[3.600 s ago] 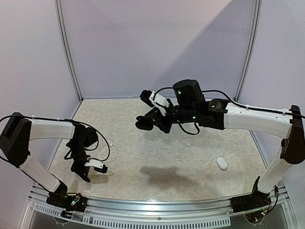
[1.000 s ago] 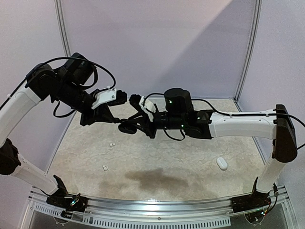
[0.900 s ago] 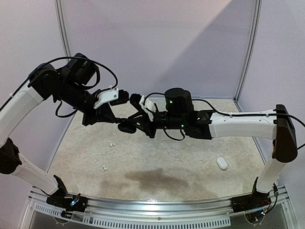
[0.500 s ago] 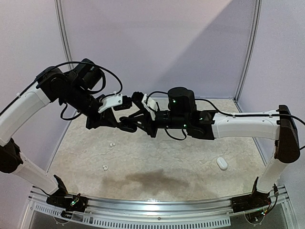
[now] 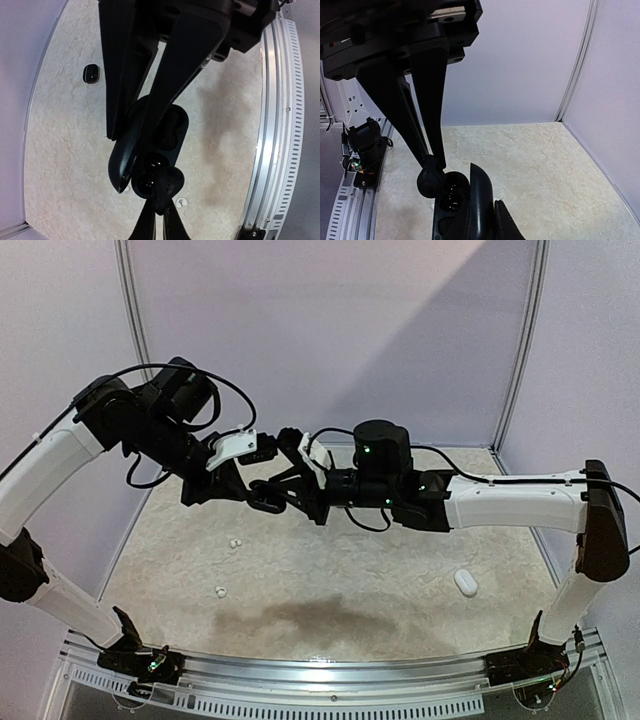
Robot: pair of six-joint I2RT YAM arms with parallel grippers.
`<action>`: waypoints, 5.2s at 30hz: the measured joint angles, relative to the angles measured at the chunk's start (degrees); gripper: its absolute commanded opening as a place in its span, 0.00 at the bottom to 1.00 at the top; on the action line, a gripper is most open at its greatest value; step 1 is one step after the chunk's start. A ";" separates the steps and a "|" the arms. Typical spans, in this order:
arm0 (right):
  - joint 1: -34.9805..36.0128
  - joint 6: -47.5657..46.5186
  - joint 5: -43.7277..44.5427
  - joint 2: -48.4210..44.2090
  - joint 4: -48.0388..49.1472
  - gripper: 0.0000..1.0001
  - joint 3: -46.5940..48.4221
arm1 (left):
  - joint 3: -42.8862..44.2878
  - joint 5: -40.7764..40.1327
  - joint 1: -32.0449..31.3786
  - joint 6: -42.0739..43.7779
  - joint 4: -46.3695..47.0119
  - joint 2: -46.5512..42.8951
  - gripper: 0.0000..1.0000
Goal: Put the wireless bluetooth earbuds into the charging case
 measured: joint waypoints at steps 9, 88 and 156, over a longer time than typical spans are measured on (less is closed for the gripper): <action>0.02 0.55 -0.07 0.00 1.20 0.00 0.00 | 1.92 0.46 0.02 -0.39 0.11 0.00 0.00; 0.35 3.37 -1.42 2.91 -1.27 0.00 3.87 | -2.23 -20.33 -4.66 8.66 2.80 2.05 0.13; 0.55 -0.81 -4.24 -4.96 -8.74 0.00 8.63 | -46.66 46.47 13.42 -31.01 78.75 -20.33 0.33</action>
